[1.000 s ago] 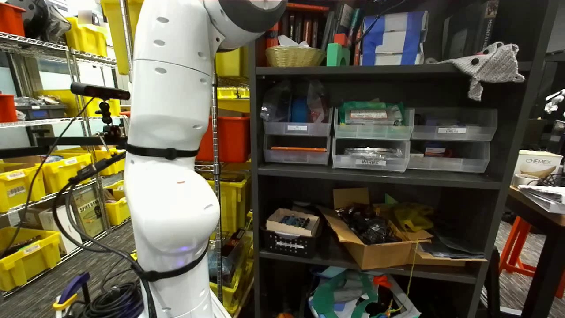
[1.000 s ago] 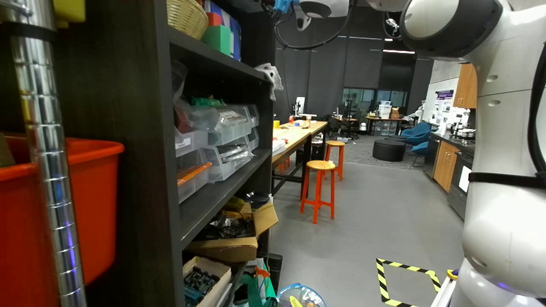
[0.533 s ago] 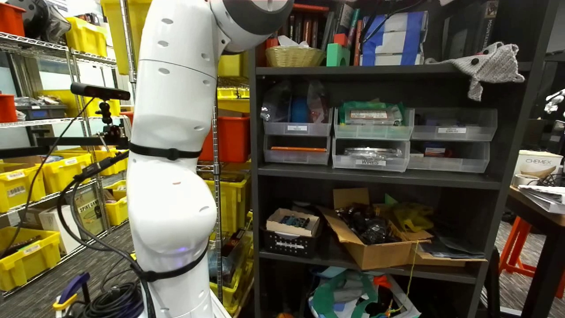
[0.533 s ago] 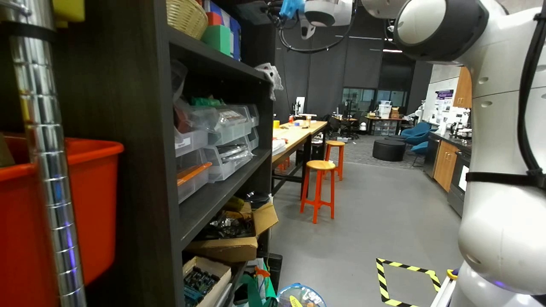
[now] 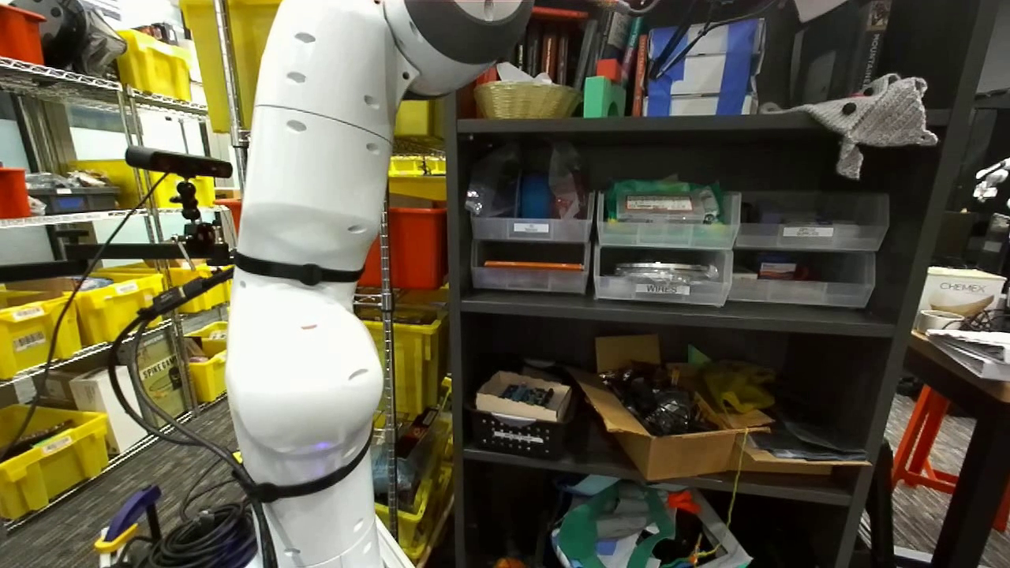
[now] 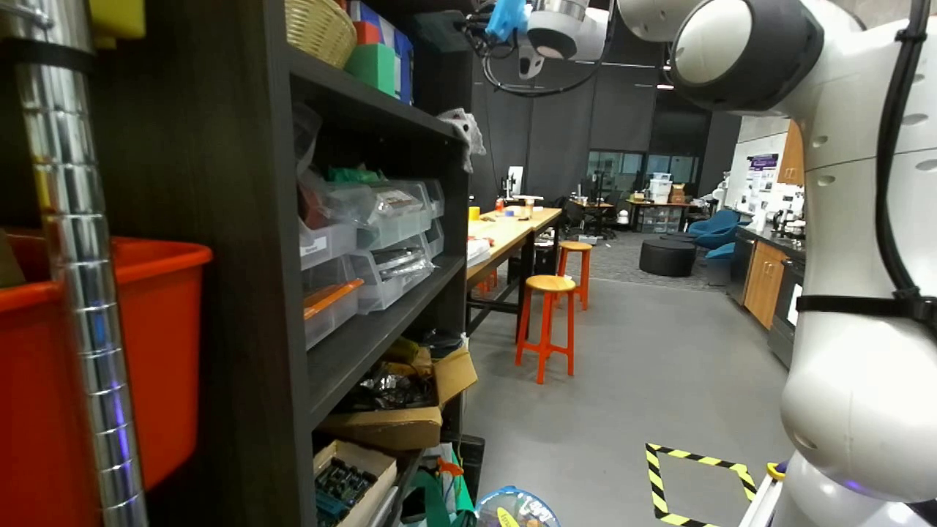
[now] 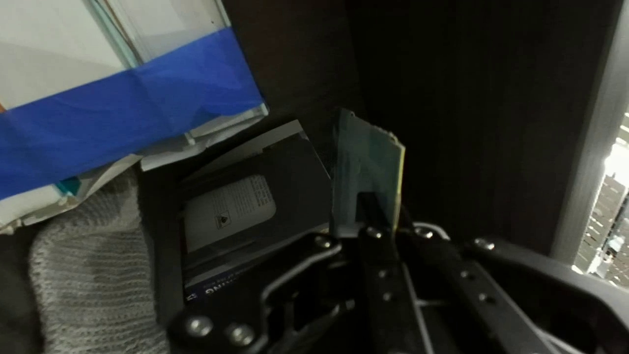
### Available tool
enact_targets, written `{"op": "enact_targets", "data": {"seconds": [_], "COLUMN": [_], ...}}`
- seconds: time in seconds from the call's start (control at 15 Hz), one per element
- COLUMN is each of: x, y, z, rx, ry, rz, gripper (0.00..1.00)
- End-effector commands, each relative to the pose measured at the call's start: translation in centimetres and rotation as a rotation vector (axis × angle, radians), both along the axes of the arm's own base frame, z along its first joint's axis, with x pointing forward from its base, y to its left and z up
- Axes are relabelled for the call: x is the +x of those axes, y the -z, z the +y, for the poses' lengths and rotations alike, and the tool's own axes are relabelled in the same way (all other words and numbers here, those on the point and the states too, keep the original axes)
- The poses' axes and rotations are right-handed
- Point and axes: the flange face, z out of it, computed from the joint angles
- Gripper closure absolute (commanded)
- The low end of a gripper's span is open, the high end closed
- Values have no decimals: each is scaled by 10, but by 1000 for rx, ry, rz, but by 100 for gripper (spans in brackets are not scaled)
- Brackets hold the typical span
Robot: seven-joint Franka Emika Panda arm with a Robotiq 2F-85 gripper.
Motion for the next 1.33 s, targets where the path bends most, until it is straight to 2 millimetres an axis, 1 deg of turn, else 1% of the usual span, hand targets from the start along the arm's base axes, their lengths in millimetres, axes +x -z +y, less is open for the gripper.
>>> {"op": "enact_targets", "data": {"seconds": [0.0, 0.4, 0.53, 0.87, 1.0, 1.13, 1.27], "x": [-1, 3, 5, 3, 3, 2, 4], "y": [-1, 10, 15, 27, 32, 34, 36], "z": [-5, -8, -12, -37, -44, -44, -37], "rx": [29, 43, 54, 142, 167, 171, 157], "ry": [-8, -21, -18, 9, 9, -1, -23], "rz": [-33, -68, -72, -94, -96, -103, -93], "gripper": [99, 99, 99, 99, 99, 99, 99]}}
